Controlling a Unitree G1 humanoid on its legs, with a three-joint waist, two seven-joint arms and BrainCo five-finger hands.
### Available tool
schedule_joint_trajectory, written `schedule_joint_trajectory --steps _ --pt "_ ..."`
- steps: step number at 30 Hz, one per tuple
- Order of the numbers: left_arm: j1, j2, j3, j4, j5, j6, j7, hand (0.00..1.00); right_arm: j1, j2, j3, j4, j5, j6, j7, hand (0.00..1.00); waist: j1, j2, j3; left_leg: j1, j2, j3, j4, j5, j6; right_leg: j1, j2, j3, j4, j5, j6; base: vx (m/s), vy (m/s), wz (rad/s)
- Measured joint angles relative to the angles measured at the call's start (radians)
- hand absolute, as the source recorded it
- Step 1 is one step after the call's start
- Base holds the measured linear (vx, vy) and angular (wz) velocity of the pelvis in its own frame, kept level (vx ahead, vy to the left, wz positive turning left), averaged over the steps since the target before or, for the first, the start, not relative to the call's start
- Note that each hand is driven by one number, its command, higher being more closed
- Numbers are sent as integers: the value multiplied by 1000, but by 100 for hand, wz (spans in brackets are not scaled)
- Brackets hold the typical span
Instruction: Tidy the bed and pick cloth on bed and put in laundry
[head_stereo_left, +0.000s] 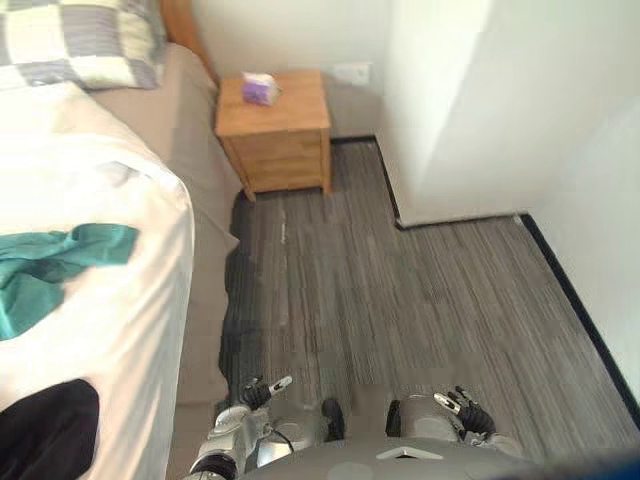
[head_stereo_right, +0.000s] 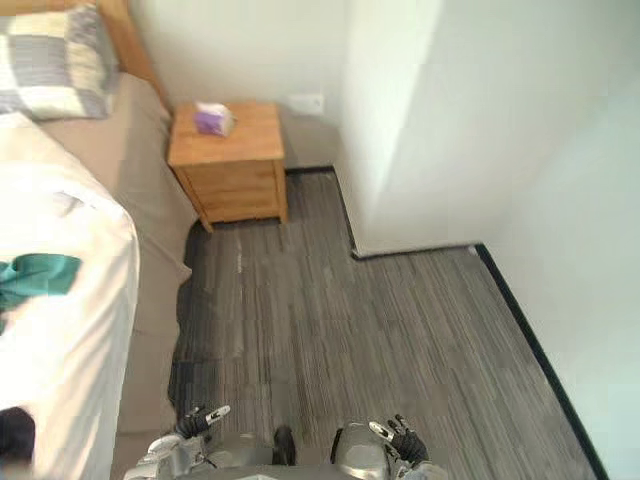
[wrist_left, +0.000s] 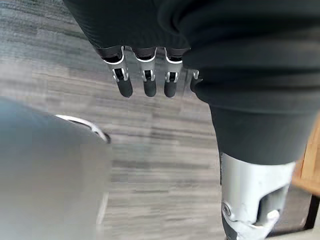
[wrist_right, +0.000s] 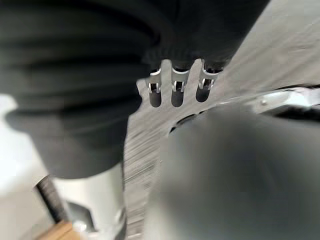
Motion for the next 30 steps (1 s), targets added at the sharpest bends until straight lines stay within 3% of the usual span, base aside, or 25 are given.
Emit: schedule_joint_trajectory --steps 1,2,4,5,6,7,8,9,10,11,12,15,16,17,19,20,21,22,25,26,27,28,29,30 --pt "0 1 0 7 -2 -1 4 0 1 5 0 0 5 0 0 0 -3 1 -1 11 12 -28 -5 -7 -12 -23 16 14 -99 27 8 467 -240 136" --pt "0 5 0 15 -8 -4 7 0 4 18 -1 1 16 -1 2 0 -14 -15 -1 26 22 -80 -14 -22 -32 -52 23 68 -296 112 17 436 -313 115" --pt "-2 3 21 22 -8 -12 17 0 11 29 -4 5 36 -5 2 0 -11 -39 8 77 20 -140 4 -77 -65 -57 8 147 -460 226 32 490 -437 126" --pt "5 -11 59 21 -8 -16 26 0 13 27 -1 6 35 -5 4 0 -12 -39 6 110 27 -172 45 -140 -78 -52 9 174 -417 284 14 494 -482 111" --pt "13 -29 98 20 -8 -22 29 0 13 18 0 3 35 -4 5 0 -12 -14 -4 131 51 -186 73 -175 -94 -58 22 167 -335 306 -11 608 -566 78" --pt "28 -50 128 17 -8 -27 30 0 3 8 -2 1 37 0 -1 0 -8 -1 -15 124 59 -176 136 -180 -102 -60 23 146 -274 262 -30 471 -439 62" --pt "34 -63 152 -3 -8 -33 32 0 -7 3 -2 -3 43 5 -3 0 -11 6 -13 52 75 -144 300 -168 -112 -50 13 121 -247 221 -36 517 -504 70" --pt "37 -71 157 -21 -7 -32 30 0 -5 -11 1 -17 55 11 -1 0 -15 26 -9 -67 119 -89 564 -99 -154 -8 20 90 -256 185 -47 390 -409 68" --pt "36 -74 159 -24 -9 -32 23 0 2 -22 2 -24 68 14 1 0 -15 38 0 -131 159 -64 686 -32 -169 26 35 72 -279 172 -59 401 -363 61" --pt "37 -73 160 -30 -9 -32 14 0 4 -39 8 -25 78 20 -1 0 -3 66 4 -214 235 -14 858 -12 -171 95 62 50 -320 156 -80 332 -254 30" --pt "37 -68 159 -33 -8 -29 11 0 3 -41 13 -23 80 23 -1 0 3 66 5 -238 251 14 898 -18 -166 126 65 45 -335 150 -91 421 -298 21" --pt "36 -53 155 -39 -9 -27 -13 0 0 -32 13 -17 77 28 1 0 20 53 10 -295 230 126 785 -72 -168 264 47 25 -426 134 -89 383 -236 4" --pt "36 -52 156 -43 -9 -27 -22 0 -7 -30 13 -17 68 32 2 0 20 48 13 -309 202 183 639 -75 -171 293 35 25 -454 126 -82 480 -120 -5" --pt "36 -52 156 -47 -8 -25 -26 0 -20 -25 10 -16 68 42 1 0 20 41 16 -311 162 244 453 -61 -176 319 20 22 -476 118 -75 502 -87 3" --pt "36 -52 153 -46 -7 -23 -26 0 -21 -13 -11 -14 66 49 1 0 15 36 19 -300 117 350 189 29 -174 359 7 -1 -518 114 -64 416 -17 23" --pt "34 -52 146 -46 -6 -20 -27 0 -13 -9 -29 -9 57 50 1 0 13 37 18 -295 102 456 22 116 -158 393 9 -27 -556 107 -43 395 27 31" --pt "32 -50 146 -45 -6 -19 -27 0 -14 -8 -32 -1 48 50 1 0 16 34 20 -297 102 497 -4 151 -132 408 9 -37 -565 100 -31 609 86 39" --pt "26 -40 145 -42 -7 -19 -28 0 -18 0 -31 6 31 50 2 0 21 17 25 -287 100 567 -2 188 -61 441 -4 -58 -577 91 -20 511 99 39" --pt "1 -19 123 -36 -12 -13 -29 0 -42 21 -23 4 8 17 6 0 18 -20 18 -275 36 577 10 104 7 410 -68 -77 -467 92 -20 580 169 39" --pt "-2 -12 120 -37 -16 -3 -30 0 -55 31 -32 15 3 15 9 0 18 -32 21 -256 15 548 38 80 42 367 -112 -74 -298 94 30 504 179 44" --pt "-3 -3 104 -37 -7 5 -30 0 -65 31 -32 22 1 8 5 0 14 -40 16 -244 7 521 62 46 50 292 -148 -55 -98 136 74 396 137 53" --pt "-5 2 90 -38 2 10 -30 0 -72 28 -32 22 1 1 1 0 11 -41 18 -228 1 499 68 28 52 237 -166 -40 34 156 91 403 106 89" --pt "-9 4 56 -36 19 16 -29 0 -75 22 -35 22 2 -15 0 0 0 -38 19 -184 -13 436 59 11 53 169 -175 -36 229 138 88 524 76 139" --pt "-4 3 27 -34 39 8 -27 0 -76 20 -35 16 2 -31 2 0 -12 -29 22 -123 -29 365 20 11 52 132 -171 -44 317 102 78 621 70 159"
